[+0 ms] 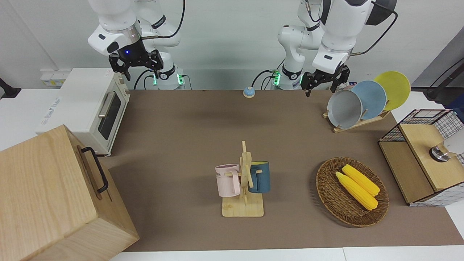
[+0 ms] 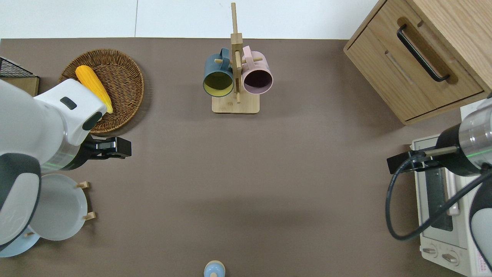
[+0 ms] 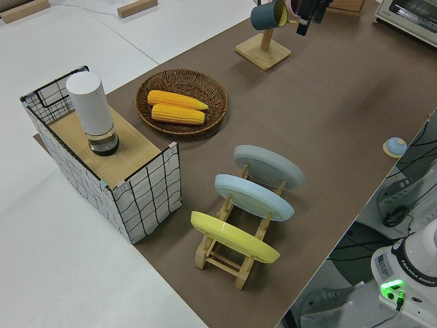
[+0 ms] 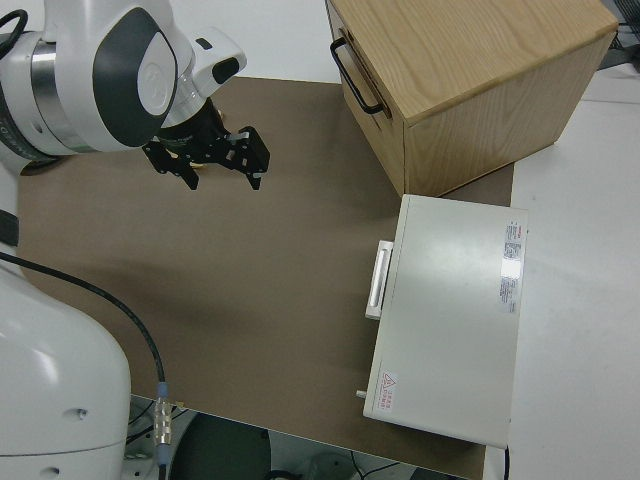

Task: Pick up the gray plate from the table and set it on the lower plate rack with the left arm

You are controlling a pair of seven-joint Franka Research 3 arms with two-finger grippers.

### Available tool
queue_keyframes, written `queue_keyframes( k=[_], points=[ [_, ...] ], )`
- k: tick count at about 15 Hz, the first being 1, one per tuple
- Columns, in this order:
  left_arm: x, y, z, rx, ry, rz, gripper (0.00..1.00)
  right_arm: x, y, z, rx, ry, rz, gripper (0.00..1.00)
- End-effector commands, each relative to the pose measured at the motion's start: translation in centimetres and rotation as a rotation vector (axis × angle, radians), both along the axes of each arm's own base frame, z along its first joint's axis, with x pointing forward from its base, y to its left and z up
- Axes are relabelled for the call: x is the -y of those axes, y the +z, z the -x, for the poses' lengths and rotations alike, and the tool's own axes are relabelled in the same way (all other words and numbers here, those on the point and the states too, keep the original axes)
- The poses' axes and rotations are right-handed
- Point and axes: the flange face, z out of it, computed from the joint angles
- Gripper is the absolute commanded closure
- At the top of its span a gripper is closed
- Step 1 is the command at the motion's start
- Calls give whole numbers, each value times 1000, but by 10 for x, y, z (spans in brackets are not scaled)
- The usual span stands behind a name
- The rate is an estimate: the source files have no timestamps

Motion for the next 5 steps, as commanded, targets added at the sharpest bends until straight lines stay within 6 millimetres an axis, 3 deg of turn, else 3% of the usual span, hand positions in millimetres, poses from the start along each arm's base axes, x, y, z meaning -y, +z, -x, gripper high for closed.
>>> queue_keyframes(
  k=[1, 5],
  points=[
    [4, 24, 3, 36, -66, 51, 11, 3, 4, 3, -4, -13, -1, 11],
    [3, 35, 9, 33, -88, 54, 5, 2, 4, 3, -4, -12, -1, 11]
  ],
)
